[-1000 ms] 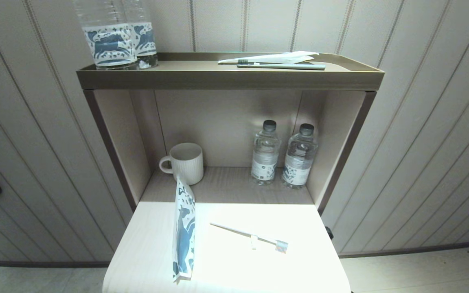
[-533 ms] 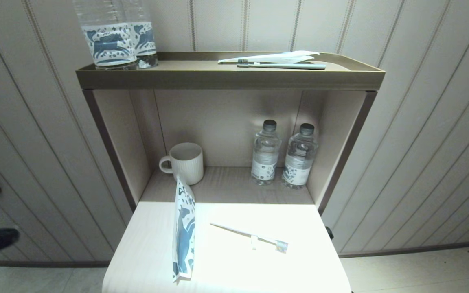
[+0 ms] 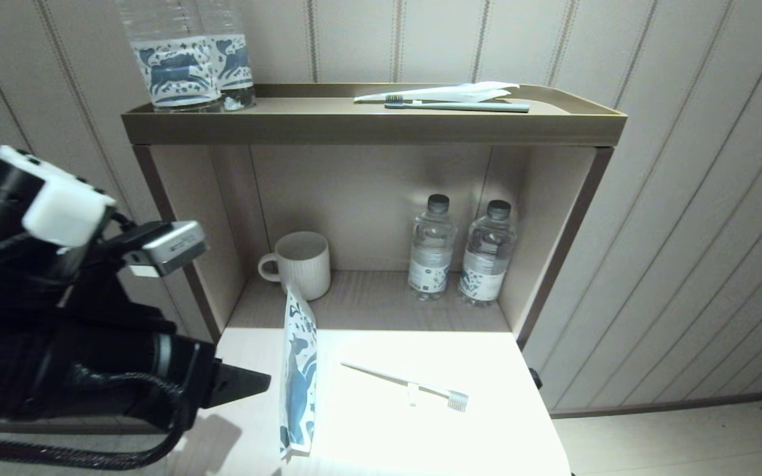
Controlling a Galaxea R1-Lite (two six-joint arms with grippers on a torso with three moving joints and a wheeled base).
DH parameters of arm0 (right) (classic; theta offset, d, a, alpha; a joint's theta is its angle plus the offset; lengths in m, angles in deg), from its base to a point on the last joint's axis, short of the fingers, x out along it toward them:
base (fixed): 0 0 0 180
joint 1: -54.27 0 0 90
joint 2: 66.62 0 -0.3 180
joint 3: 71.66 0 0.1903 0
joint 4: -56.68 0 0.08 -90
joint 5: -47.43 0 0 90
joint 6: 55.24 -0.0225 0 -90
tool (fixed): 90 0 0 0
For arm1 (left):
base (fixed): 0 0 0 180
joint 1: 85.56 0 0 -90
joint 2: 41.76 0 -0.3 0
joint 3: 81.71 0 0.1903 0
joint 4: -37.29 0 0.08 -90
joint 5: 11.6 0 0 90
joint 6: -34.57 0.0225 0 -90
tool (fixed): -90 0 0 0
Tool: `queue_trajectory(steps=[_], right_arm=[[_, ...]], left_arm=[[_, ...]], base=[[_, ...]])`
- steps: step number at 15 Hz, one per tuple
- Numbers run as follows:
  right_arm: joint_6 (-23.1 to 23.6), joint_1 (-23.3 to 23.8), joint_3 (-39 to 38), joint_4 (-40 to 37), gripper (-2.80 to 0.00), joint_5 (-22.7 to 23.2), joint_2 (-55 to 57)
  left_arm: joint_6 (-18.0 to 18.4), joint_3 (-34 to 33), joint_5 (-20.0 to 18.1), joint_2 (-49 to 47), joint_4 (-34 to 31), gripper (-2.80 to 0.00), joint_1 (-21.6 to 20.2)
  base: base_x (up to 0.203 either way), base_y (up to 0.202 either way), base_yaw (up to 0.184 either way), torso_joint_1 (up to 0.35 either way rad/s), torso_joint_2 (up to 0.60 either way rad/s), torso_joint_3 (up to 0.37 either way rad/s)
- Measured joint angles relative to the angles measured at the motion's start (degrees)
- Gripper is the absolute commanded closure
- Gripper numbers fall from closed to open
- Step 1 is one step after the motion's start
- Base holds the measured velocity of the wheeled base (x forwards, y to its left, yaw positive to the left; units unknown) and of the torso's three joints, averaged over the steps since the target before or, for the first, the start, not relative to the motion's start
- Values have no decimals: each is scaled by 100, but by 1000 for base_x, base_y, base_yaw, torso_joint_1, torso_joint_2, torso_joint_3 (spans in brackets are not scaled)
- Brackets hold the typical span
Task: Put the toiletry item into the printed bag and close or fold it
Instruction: Pick up the storage bag
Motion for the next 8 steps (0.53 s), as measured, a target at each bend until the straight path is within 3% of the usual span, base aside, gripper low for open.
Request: queue_trajectory(steps=[4,8], right_arm=[[-2,0,0,0,0,2,0],[-24,0,0,-4,0,-1,0]], left_arm=[[-152,480,824,-1211,47,-280,70],[-201,908,1195,-2095,67,-280,78]], base=[[0,0,0,0,0,0],[0,0,0,0,0,0]])
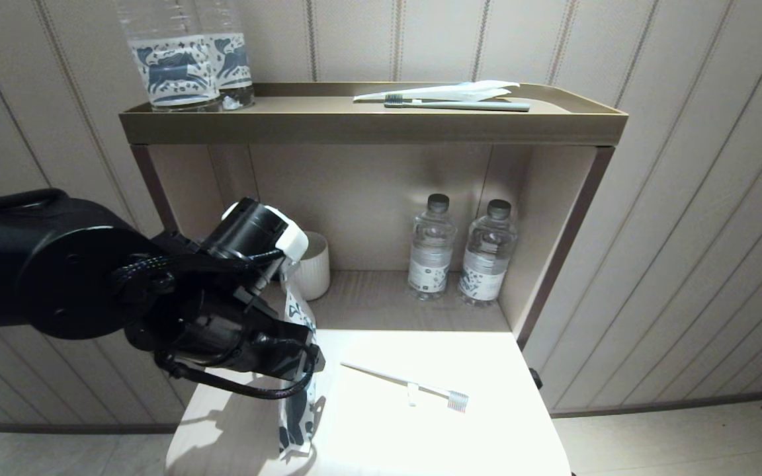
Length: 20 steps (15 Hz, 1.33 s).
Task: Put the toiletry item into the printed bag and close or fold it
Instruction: Pick up the storage bag
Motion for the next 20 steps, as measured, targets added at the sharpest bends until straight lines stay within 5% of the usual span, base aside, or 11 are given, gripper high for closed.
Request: queue_trajectory(steps=[6,7,15,20], right_arm=[[7,0,0,-2,0,0,0],[13,2,0,0,0,2,0],[11,0,0,0,0,-2,0],[5,6,0,0,0,0,0]], left_arm=[[-145,105,108,-395,-74,-280,7],[-147,87,108,-394,-72,0,13],[-202,99,79,-270,-50,0,147],[-180,-306,-379,80,386,0,190]], base=[[0,0,0,0,0,0],[0,0,0,0,0,0],[0,0,0,0,0,0],[0,0,0,0,0,0]])
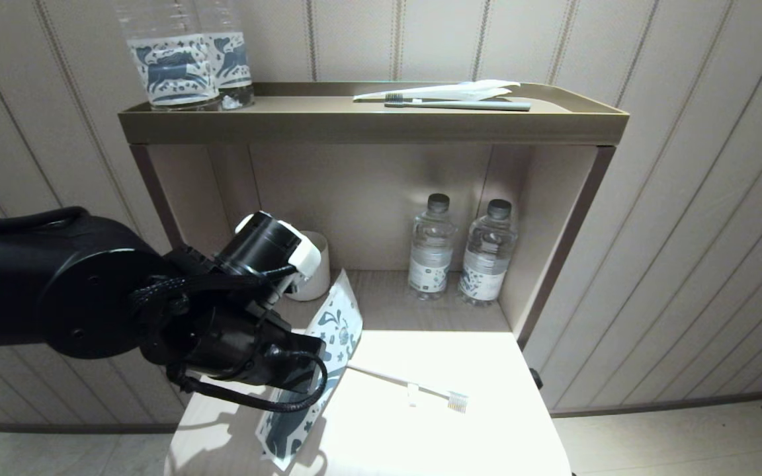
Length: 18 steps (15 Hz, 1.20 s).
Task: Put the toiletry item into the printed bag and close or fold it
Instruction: Pick up the storage bag, then hand it to the other hand
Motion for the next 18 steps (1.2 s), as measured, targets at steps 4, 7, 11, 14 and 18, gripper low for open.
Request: queue_trajectory(steps=[4,7,11,14,18], right_arm=[[58,-2,0,17,0,9,0],[93,-4,111,-238,0,42,0],[110,-11,1456,-1443,0,335,58],[82,-19,2879,-2099,0,708,566],[-302,-573,4739,-2255,0,863,2120]], left_arm=[[431,-349,-390,798,627,0,0],[860,-467,-847,1452,736,0,0],[1714,-612,-1568,2089,741,0,0],[2455,-579,-2048,2270,786,0,0],[3032,-552,-2895,2225,1108,0,0]], base=[[0,0,0,0,0,0],[0,0,0,0,0,0],[0,0,0,0,0,0],[0,0,0,0,0,0],[0,0,0,0,0,0]])
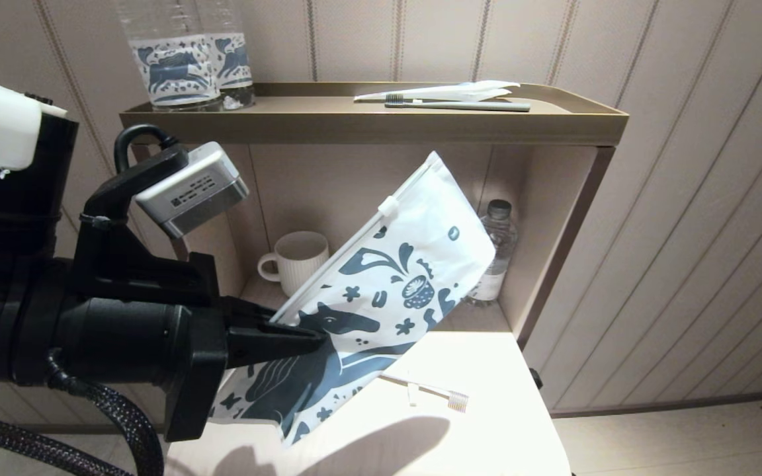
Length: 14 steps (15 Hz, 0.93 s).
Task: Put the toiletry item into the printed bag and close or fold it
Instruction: Hand it to the other hand
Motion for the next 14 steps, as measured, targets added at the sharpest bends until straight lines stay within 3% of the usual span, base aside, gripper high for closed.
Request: queue_trajectory(steps=[3,6,8,9,14], right_arm=[[-199,-788,1285,-369,0,42,1341],[-253,-1749,2618,-1447,0,276,2707],[-159,-2165,3207,-2169,0,766,3540],[11,-2282,3353,-2368,-280,1065,3892],[1583,-2330,3377,-2471,-280,2800,4913]], left_arm=[[684,-2,-608,-200,54,0,2],[1462,-6,-669,-592,10,0,72],[1655,66,-731,-787,25,0,219],[1671,108,-832,-835,25,0,293],[1691,155,-1456,-756,8,0,504]], base=[[0,0,0,0,0,0],[0,0,0,0,0,0],[0,0,0,0,0,0],[0,0,0,0,0,0],[0,0,0,0,0,0]])
